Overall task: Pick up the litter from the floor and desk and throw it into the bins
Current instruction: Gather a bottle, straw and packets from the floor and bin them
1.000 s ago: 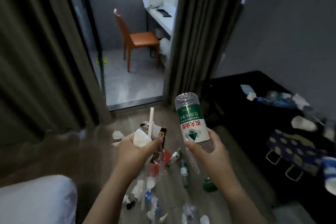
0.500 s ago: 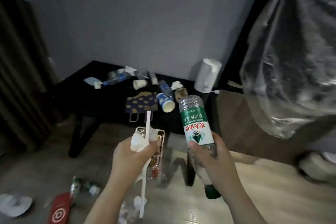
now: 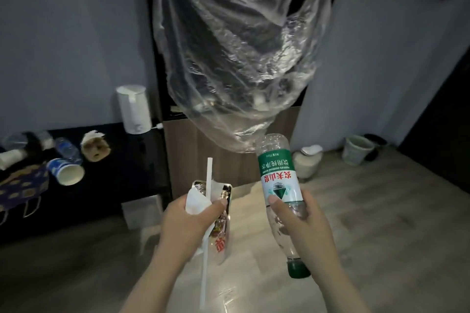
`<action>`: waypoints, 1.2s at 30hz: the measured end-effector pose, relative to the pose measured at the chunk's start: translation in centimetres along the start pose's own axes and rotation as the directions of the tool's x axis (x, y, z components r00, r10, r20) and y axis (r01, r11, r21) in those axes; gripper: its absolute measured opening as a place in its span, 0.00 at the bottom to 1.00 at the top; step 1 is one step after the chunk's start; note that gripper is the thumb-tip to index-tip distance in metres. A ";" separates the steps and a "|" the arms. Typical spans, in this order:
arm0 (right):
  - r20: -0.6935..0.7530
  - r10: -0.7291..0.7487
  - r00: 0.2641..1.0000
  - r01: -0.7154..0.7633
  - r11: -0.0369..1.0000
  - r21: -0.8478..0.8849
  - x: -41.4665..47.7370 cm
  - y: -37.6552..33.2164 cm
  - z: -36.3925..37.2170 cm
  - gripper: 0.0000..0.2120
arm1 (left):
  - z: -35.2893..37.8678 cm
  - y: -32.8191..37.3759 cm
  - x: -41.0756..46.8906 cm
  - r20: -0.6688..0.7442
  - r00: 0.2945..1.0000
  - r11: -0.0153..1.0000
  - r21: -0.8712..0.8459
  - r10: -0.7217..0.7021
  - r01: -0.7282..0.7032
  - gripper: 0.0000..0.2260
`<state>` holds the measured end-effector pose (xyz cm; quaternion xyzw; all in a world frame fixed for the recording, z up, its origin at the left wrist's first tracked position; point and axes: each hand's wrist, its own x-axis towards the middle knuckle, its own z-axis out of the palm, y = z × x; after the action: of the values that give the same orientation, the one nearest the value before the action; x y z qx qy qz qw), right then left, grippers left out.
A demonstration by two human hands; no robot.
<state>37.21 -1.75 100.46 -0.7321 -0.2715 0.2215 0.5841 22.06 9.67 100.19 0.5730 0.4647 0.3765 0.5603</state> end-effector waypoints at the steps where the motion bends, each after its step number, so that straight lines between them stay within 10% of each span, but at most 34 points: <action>1: -0.027 -0.003 1.000 0.004 1.000 0.004 0.5 0.3 -2.5 0.18 | 2.5 0.5 -0.3 0.013 1.000 0.999 0.023 0.025 -0.025 0.12; 15: -0.440 0.041 0.897 -0.010 0.997 0.072 7.7 5.2 -25.6 0.18 | 30.0 4.1 -0.5 0.417 0.899 0.987 0.033 0.132 -0.160 0.11; 36: -0.642 0.171 0.747 -0.156 0.984 0.081 41.0 11.4 -39.9 0.19 | 63.9 7.0 23.3 0.609 0.791 0.997 0.006 0.057 -0.076 0.11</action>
<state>95.30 -6.16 97.85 -0.7779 0.0141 0.0088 0.6282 90.30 13.69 99.36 0.6879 0.2454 0.1848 0.6576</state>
